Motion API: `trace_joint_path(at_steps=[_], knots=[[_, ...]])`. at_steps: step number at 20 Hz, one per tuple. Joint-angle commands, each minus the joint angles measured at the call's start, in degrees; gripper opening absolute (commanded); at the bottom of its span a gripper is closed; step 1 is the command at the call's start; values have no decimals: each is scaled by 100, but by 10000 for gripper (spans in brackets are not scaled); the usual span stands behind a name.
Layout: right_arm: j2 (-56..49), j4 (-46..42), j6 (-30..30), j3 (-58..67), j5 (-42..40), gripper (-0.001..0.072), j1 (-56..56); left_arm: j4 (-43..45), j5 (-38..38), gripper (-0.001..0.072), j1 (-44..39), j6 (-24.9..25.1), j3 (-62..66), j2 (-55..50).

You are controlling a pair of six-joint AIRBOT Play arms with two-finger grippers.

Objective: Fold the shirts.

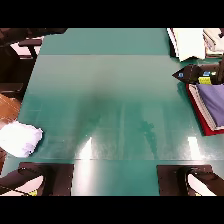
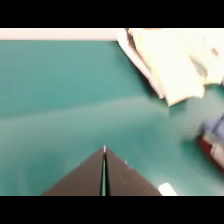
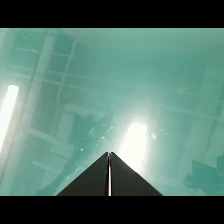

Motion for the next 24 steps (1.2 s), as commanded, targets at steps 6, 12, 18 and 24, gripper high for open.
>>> trace_joint_path(at_steps=[6, 12, 18, 24], knots=[[0, 0, 4, -2, -17, 14, 4, 2291, -3167, 30, 1961, -2, -1534, 1523], [2, 0, 2, -2, -11, 14, 4, 3261, -3873, 658, 3362, -262, -4009, 2129], [2, 0, 2, -2, -11, 14, 4, 3523, -3222, 643, 3416, -404, -5576, 2124], [4, 2, 2, 0, -35, 14, 4, 3543, -3215, 49, 3416, -743, -5639, 2144]])
